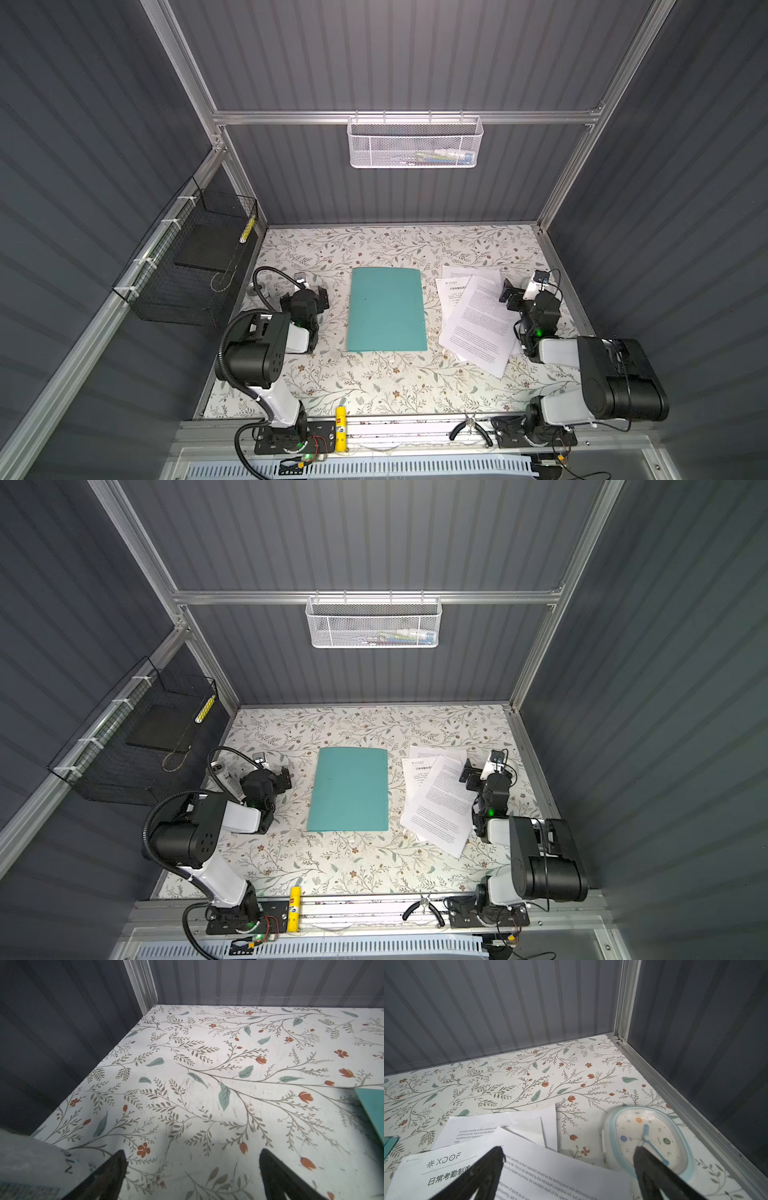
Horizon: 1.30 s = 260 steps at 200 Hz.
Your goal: Put the files into the folder
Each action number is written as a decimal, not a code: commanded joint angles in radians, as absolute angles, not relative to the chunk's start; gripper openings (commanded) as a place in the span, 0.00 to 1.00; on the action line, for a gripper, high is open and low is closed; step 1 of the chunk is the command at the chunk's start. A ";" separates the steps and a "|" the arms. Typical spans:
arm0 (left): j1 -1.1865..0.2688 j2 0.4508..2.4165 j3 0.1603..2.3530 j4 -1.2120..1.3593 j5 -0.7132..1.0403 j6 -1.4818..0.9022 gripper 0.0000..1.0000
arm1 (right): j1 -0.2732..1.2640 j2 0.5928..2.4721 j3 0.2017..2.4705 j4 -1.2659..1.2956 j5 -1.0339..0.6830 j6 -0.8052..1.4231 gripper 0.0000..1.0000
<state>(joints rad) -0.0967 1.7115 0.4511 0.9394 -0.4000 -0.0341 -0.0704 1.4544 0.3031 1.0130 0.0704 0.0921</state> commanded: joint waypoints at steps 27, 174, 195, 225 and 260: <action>-0.098 1.717 0.446 0.960 -0.419 -0.044 1.00 | -0.066 1.458 0.313 0.998 0.061 0.082 0.99; -0.098 1.717 0.450 0.956 -0.420 -0.044 1.00 | -0.066 1.459 0.317 0.991 0.062 0.084 0.99; -0.098 1.717 0.450 0.956 -0.420 -0.044 1.00 | -0.066 1.460 0.323 0.982 0.063 0.083 0.99; -0.098 1.717 0.449 0.956 -0.420 -0.044 1.00 | -0.066 1.459 0.322 0.982 0.063 0.082 0.99; -0.106 1.679 0.481 0.861 -0.425 -0.041 1.00 | -0.066 1.448 0.320 0.982 0.067 0.081 0.99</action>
